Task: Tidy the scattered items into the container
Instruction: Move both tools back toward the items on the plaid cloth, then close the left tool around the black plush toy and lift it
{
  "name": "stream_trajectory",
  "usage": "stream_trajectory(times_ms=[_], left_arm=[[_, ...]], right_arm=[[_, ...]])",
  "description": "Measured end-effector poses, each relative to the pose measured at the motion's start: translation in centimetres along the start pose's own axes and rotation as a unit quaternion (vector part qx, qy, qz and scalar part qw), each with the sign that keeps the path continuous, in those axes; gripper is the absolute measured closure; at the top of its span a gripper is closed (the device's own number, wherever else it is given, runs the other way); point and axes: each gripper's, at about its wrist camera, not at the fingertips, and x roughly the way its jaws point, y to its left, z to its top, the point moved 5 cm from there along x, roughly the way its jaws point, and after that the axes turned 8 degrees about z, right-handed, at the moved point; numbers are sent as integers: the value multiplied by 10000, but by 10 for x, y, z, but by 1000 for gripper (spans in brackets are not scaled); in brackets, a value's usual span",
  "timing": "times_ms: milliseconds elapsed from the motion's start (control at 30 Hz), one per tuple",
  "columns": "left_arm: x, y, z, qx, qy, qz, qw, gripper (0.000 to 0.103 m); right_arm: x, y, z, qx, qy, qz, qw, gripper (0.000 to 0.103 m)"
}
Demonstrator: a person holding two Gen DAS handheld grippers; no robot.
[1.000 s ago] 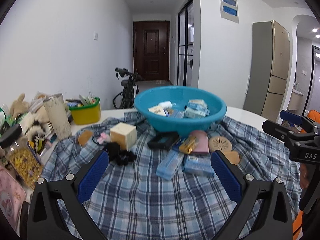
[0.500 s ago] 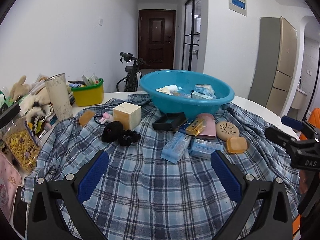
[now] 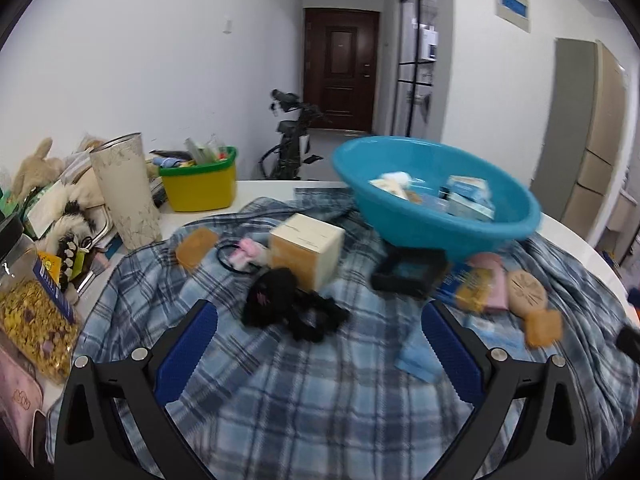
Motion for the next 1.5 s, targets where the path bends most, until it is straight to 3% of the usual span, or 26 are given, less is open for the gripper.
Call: stream_trajectory(times_ms=[233, 633, 767, 833, 900, 967, 1300, 1500], left_arm=[[50, 10, 11, 125, 400, -11, 9991, 0], [108, 11, 1, 205, 1138, -179, 9931, 0], [121, 16, -5, 247, 1313, -152, 9909, 14], [125, 17, -7, 256, 1359, -151, 9903, 27], [128, 16, -11, 278, 1440, -195, 9890, 50], [126, 15, -12, 371, 1368, -124, 9898, 56], [100, 16, -3, 431, 1092, -122, 9930, 61], [67, 4, -1, 449, 939, -328, 9940, 61]], right_arm=[[9, -10, -5, 121, 88, -63, 9999, 0], [22, -17, -16, 262, 287, -47, 9992, 0], [24, -20, -19, 251, 351, -86, 9990, 0], [24, -21, -20, 241, 376, -91, 9990, 0], [25, -21, -22, 238, 401, -101, 9989, 0], [27, -22, -23, 247, 421, -97, 9988, 0], [25, -20, -24, 266, 419, -39, 9988, 0], [19, -18, -23, 258, 370, -29, 9990, 0]])
